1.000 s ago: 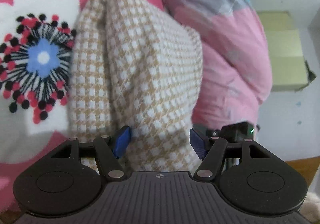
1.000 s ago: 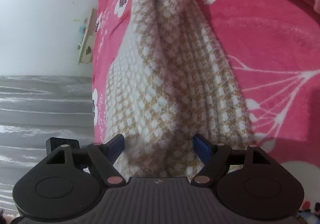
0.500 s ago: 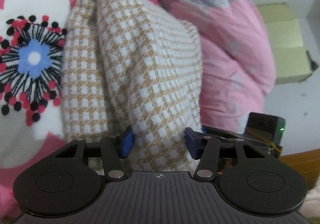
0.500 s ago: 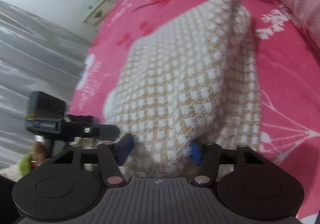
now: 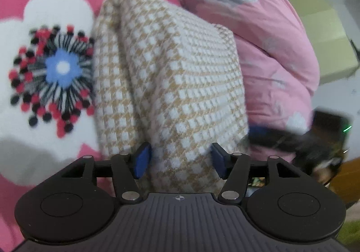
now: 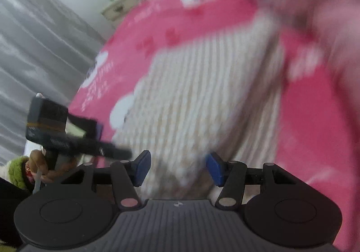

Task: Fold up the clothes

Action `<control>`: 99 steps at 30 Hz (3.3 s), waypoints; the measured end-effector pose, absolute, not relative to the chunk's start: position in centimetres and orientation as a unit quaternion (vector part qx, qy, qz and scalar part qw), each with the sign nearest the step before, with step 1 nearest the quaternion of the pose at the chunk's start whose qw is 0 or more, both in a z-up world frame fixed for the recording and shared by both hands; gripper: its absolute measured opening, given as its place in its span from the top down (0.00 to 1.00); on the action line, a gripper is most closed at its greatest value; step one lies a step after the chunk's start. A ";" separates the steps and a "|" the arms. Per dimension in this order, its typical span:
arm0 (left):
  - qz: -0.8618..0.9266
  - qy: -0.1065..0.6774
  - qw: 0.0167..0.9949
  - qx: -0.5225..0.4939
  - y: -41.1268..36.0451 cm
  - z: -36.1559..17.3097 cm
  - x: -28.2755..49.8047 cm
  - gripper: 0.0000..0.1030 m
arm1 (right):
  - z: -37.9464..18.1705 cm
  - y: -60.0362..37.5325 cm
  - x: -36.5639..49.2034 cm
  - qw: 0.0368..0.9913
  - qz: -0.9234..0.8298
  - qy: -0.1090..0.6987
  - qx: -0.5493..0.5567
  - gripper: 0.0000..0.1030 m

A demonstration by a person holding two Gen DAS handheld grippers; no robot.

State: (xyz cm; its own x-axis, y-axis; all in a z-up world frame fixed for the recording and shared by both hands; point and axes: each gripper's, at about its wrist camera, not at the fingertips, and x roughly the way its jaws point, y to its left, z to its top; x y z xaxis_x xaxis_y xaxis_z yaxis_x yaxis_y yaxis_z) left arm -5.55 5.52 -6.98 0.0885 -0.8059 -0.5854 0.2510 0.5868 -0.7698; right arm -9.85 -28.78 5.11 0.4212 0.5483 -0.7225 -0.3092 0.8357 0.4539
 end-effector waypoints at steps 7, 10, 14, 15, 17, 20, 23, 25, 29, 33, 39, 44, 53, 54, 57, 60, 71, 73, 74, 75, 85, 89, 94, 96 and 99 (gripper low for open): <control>-0.395 0.527 0.721 -0.216 4.4 -6.0 -6.4 0.42 | 7.2 -22.8 -12.0 0.872 0.308 0.379 -0.036 0.48; -0.385 0.527 0.730 -0.202 5.2 -5.6 -6.4 0.47 | 0.6 -22.1 -12.9 0.844 0.308 0.431 -0.080 0.48; -0.351 0.495 0.768 -0.203 8.7 -4.6 -5.8 0.48 | 1.1 -24.7 -12.8 0.844 0.302 0.443 -0.012 0.49; -0.340 0.488 0.784 -0.179 8.9 -4.3 -5.7 0.48 | 1.0 -24.7 -13.1 0.845 0.303 0.441 -0.015 0.49; -0.314 0.465 0.824 -0.079 7.8 -3.8 -5.4 0.48 | 0.9 -24.8 -13.6 0.846 0.304 0.437 -0.019 0.49; -0.314 0.423 0.849 0.049 5.6 -4.3 -5.8 0.47 | 1.0 -24.9 -13.6 0.849 0.299 0.435 -0.015 0.48; -0.330 0.394 0.850 0.118 3.0 -5.2 -5.6 0.46 | 1.0 -24.5 -13.4 0.853 0.296 0.430 -0.012 0.48; -0.337 0.379 0.851 0.138 2.6 -5.9 -5.1 0.43 | 1.0 -24.4 -13.5 0.855 0.293 0.427 -0.008 0.48; -0.332 0.383 0.857 0.092 3.6 -6.3 -2.8 0.38 | 0.9 -24.3 -13.9 0.863 0.288 0.416 -0.005 0.48; -0.303 0.402 0.864 -0.015 5.4 -6.6 -0.2 0.38 | 0.7 -24.5 -14.3 0.868 0.287 0.405 0.000 0.48; -0.274 0.403 0.870 -0.074 5.6 -7.8 2.0 0.40 | 0.7 -25.0 -14.6 0.869 0.290 0.401 0.005 0.48; -0.254 0.400 0.872 -0.121 5.7 -9.1 3.4 0.41 | 0.7 -25.5 -14.8 0.868 0.292 0.401 0.012 0.48; -0.248 0.381 0.881 -0.130 6.2 -10.3 3.5 0.40 | 0.7 -25.7 -14.8 0.868 0.296 0.399 0.015 0.48; -0.247 0.382 0.880 -0.134 6.3 -10.3 3.5 0.40 | 0.7 -25.7 -14.8 0.868 0.296 0.398 0.015 0.48; -0.241 0.394 0.877 -0.129 6.3 -9.5 3.4 0.40 | 0.6 -25.7 -14.9 0.869 0.296 0.397 0.014 0.48; -0.208 0.397 0.884 -0.133 7.8 -7.6 2.8 0.40 | 0.6 -25.7 -15.0 0.870 0.296 0.395 0.012 0.48; -0.306 0.295 0.904 -0.041 4.1 -0.1 -2.6 0.49 | 0.7 -25.4 -14.7 0.867 0.292 0.403 0.008 0.48; -0.340 0.308 0.889 0.005 1.6 -1.6 -3.7 0.53 | 0.7 -25.3 -14.8 0.868 0.290 0.404 0.008 0.48; -0.335 0.324 0.884 0.025 1.0 -3.6 -3.8 0.53 | 0.7 -25.2 -14.7 0.867 0.288 0.405 0.008 0.48; -0.329 0.341 0.879 0.046 0.3 -5.5 -3.8 0.51 | 0.6 -25.2 -14.6 0.867 0.287 0.407 0.010 0.48; -0.328 0.327 0.886 0.007 1.6 -2.3 -3.1 0.48 | 0.8 -24.7 -15.1 0.869 0.286 0.403 -0.008 0.48; -0.363 0.320 0.875 0.013 -0.8 -0.9 -3.6 0.46 | 3.8 -25.0 -14.5 0.881 0.280 0.379 -0.051 0.48; -0.389 0.325 0.858 0.076 -3.4 -3.0 -6.3 0.46 | 8.8 -28.3 -9.4 0.920 0.198 0.334 -0.053 0.48; -0.392 0.321 0.857 0.094 -3.8 -3.7 -7.1 0.45 | 10.1 -29.5 -6.7 0.932 0.164 0.322 -0.044 0.51; -0.388 0.315 0.859 0.108 -3.7 -4.3 -7.8 0.45 | 9.1 -29.4 -2.4 0.934 0.163 0.319 -0.018 0.59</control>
State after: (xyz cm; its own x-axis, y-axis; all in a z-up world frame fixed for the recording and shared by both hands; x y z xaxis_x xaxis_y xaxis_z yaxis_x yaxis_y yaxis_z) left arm -7.84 -3.69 -4.29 0.5005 -0.5998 -0.6243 0.7352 0.6753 -0.0594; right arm -2.37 -29.40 9.13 0.7438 0.2923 -0.6011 -0.3156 0.9463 0.0696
